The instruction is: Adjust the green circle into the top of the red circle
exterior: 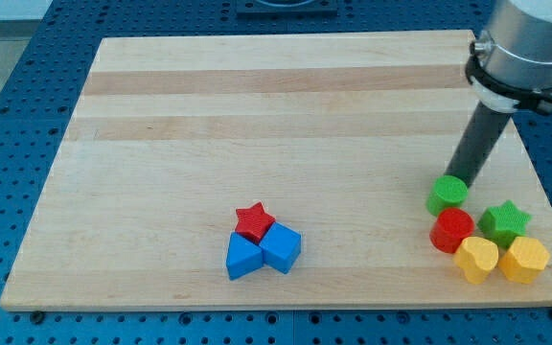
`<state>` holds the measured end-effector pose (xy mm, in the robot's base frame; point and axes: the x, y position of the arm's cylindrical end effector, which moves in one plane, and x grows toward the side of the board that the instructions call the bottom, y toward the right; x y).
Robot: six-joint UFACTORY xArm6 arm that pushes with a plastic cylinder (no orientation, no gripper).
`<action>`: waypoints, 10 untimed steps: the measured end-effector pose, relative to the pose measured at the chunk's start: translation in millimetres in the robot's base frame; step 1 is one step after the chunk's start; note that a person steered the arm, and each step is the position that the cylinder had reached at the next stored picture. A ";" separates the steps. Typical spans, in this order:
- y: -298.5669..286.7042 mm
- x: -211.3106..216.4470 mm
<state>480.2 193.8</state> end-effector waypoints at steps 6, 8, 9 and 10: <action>-75.4 -4.0; -96.1 7.2; -78.1 15.4; -59.1 16.3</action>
<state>496.4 134.8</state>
